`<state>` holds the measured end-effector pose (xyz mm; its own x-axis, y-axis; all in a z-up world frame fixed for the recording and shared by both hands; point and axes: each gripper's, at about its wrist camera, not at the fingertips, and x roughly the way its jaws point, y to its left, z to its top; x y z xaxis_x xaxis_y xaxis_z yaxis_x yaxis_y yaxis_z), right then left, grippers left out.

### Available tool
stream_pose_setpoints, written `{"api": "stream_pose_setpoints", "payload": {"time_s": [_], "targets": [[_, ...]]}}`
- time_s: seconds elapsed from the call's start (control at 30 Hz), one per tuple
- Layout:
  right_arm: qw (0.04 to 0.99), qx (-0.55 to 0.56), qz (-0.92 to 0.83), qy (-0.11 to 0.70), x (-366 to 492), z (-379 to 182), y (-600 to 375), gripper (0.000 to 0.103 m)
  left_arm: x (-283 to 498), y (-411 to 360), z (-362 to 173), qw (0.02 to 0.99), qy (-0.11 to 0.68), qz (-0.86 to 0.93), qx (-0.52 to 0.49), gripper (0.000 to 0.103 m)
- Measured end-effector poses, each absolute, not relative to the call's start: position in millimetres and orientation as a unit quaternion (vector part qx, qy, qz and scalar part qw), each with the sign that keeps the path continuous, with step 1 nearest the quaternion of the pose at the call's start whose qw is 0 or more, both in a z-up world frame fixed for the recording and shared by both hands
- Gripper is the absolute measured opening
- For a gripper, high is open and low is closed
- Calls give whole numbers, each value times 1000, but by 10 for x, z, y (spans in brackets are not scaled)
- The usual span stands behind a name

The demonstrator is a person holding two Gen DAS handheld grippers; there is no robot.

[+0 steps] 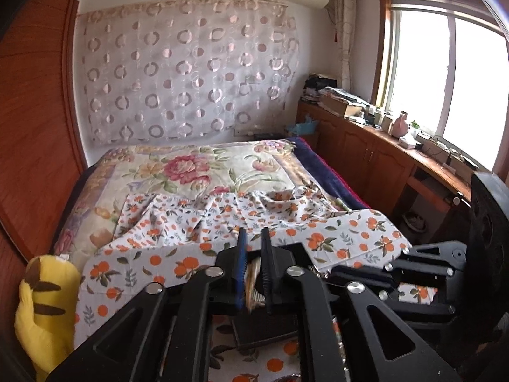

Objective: Organize jewelry
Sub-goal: 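Carry pearls and comb over the black box and open both tools, then grasp a cream bead necklace with the right tool and lift it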

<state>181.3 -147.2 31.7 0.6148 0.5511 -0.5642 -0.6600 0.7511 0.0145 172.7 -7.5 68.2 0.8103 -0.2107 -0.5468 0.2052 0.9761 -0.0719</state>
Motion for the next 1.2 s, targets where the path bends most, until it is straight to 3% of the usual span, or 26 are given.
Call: {"api": "stream_pose_setpoints", "payload": {"time_s": [0.3,0.53,0.6,0.67,0.73,0.77,0.87,0.97,1.2], "targets": [[888,-115,333,295,2062,163,-1178,5,1453,178,447,952,293,-92,2,27],[884,-152,305,319,2264,-208,-935,6,1198,333,112,944,316,-90,-1,28],[885,-151,297,325,2303,-258,-937,6,1160,352,36,942,324,-91,-5,34],[884,-137,305,327,2306,-247,-986,11,1116,374,-34,940,329,-90,-6,37],[887,-123,304,324,2289,-196,-1063,30,1074,361,-94,939,333,-90,-5,37],[891,-119,302,319,2254,-165,-1117,32,1051,357,-125,937,337,-90,-6,38],[894,-106,301,315,2137,-118,-1300,33,978,338,-191,936,339,-94,-7,51],[896,-98,294,319,1978,-139,-1513,33,908,268,-245,935,341,-99,2,54],[886,-83,302,343,1659,-351,-1838,33,795,99,-399,930,350,-113,20,72]]}}
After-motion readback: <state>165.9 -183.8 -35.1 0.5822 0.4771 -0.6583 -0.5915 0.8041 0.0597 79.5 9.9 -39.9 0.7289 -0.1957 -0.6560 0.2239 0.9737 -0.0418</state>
